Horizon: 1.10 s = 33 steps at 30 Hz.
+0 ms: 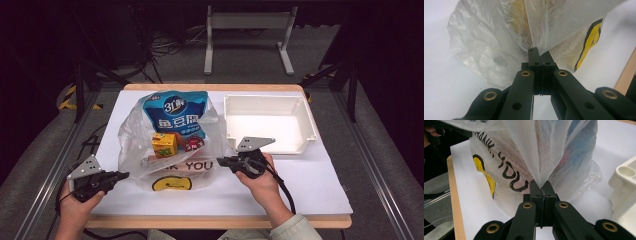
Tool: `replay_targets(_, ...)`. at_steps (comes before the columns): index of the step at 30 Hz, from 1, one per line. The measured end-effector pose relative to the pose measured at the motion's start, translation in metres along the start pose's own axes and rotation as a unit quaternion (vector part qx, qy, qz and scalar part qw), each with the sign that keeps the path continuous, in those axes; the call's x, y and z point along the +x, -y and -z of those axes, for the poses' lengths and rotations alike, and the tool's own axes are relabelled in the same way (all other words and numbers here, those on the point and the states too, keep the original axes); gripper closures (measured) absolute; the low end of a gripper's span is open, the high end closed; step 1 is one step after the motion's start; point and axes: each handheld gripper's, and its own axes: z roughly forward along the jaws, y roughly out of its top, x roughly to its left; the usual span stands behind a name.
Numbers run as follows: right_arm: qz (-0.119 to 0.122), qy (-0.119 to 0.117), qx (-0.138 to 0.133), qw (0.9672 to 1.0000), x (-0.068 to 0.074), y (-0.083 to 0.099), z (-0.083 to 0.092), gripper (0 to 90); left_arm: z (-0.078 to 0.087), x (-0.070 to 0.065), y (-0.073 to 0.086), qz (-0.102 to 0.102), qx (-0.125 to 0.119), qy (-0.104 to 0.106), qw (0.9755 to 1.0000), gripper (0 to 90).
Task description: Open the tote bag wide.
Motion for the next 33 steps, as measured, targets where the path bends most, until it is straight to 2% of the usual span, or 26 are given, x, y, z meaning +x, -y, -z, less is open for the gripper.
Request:
replay_targets(1,-0.002,-0.001,0.001,1.0,0.0,0.002,0.0,89.8,0.0,0.001,0.0,-0.005,0.003,0.0,1.0,90.0)
replay_targets(4,-0.007,-0.004,0.004,1.0,-0.001,0.006,-0.001,89.7,-0.003,0.001,0.002,0.0,0.004,0.005,1.0,90.0)
replay_targets(9,-0.008,0.001,0.006,1.0,-0.002,0.01,-0.004,89.6,-0.011,0.004,0.003,-0.001,0.012,-0.007,0.9999,89.6)
replay_targets(14,-0.013,0.006,0.014,0.9998,-0.007,0.014,-0.013,89.5,-0.023,0.013,0.007,0.019,0.026,-0.004,0.9995,89.5)
replay_targets(18,-0.018,0.006,0.021,0.9996,-0.009,0.018,-0.017,89.2,-0.025,0.013,0.009,0.02,0.031,-0.007,0.9993,89.6)
replay_targets(19,-0.019,0.008,0.024,0.9995,-0.01,0.019,-0.018,89.3,-0.025,0.013,0.01,0.015,0.04,-0.014,0.999,89.6)
replay_targets(24,-0.02,0.005,0.029,0.9994,-0.008,0.021,-0.016,89.7,-0.026,0.012,0.014,0.014,0.048,-0.006,0.9987,89.9)
replay_targets(29,-0.019,0.002,0.03,0.9994,-0.006,0.024,-0.012,89.7,-0.022,0.006,0.012,0.005,0.029,-0.005,0.9996,88.9)
replay_targets(33,-0.021,0.001,0.034,0.9992,-0.005,0.028,-0.01,89.7,-0.011,-0.001,0.006,-0.003,-0.008,-0.007,0.9999,69.2)
